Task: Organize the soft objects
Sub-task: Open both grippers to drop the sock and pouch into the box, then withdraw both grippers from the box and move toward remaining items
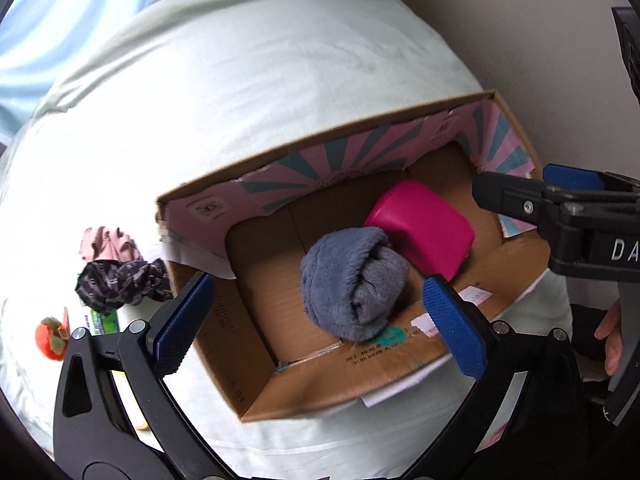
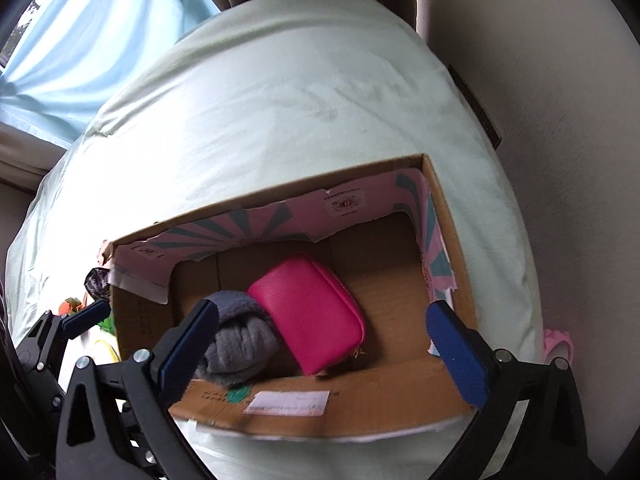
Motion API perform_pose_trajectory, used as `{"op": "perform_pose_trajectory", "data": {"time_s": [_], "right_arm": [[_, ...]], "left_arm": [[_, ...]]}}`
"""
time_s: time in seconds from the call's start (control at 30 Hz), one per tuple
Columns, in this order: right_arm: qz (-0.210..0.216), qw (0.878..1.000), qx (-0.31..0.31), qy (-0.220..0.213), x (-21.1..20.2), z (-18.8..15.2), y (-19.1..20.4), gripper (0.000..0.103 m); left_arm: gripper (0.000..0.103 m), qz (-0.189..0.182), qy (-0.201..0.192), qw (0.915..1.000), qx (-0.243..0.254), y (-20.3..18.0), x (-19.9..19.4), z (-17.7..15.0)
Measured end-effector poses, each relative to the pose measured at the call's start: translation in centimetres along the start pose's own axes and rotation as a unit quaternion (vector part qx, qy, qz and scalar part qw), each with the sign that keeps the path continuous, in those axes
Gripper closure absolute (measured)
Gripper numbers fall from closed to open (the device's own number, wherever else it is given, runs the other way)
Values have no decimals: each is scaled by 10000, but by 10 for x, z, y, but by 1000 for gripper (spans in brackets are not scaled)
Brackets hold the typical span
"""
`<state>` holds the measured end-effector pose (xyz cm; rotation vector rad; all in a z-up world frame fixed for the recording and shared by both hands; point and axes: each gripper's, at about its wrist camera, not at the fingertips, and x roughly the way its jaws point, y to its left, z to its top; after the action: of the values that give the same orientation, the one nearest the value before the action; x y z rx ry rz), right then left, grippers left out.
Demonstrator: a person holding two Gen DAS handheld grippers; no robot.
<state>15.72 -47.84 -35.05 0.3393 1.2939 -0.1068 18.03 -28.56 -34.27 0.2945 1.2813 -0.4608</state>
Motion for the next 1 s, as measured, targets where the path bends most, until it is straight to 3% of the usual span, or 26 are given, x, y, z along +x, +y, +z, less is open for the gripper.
{"op": "perform_pose_trajectory", "data": {"time_s": [0.27,0.57,1.0], "right_arm": [[-110,9987,-273,-422,-67,-12,23,0],[-5,9928,-652,-1002,-157,-43,66,0],[83,9751,-1185,-1873,-244,-105,154,0]], "left_arm": [[0,-68,-428,9988,-211,5,-64,-6],[0,84,-1068,9927,-554,28,-167,-35],[0,448,-2061,9690,-1286,99,-293,-124]]}}
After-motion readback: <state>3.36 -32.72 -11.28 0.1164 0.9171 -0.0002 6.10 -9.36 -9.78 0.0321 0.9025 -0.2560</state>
